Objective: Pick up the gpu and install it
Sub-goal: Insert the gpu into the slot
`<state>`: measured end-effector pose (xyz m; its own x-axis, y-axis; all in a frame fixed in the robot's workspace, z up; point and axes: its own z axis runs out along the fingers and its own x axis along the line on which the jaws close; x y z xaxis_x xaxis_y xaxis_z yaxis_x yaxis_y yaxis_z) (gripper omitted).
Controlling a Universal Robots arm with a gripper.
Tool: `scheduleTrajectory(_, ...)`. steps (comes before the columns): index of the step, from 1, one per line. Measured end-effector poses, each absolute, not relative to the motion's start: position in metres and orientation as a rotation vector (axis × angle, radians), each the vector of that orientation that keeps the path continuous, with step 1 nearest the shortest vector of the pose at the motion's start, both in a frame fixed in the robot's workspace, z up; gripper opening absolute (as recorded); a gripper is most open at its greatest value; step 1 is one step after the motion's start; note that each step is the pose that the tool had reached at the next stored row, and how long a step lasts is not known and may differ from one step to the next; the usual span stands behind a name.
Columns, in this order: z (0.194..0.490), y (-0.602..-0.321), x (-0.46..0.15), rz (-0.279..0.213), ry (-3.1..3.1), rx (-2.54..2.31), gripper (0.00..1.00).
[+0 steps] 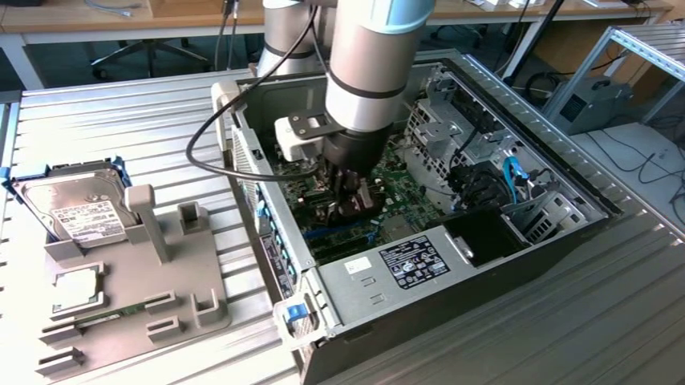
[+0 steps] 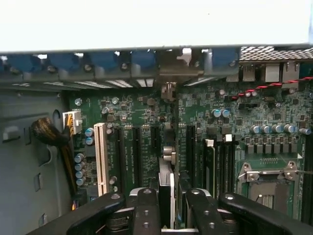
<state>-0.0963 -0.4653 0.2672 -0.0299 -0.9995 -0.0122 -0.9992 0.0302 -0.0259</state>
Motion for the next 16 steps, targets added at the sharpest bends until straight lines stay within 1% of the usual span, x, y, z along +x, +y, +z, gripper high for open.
scheduleTrajectory(10, 0.267, -0.467, -0.083, -0.013, 2.237, -2.17, 0.26)
scheduleTrajectory(16, 0.267, -0.457, -0.083, -0.014, 2.237, -2.17, 0.26)
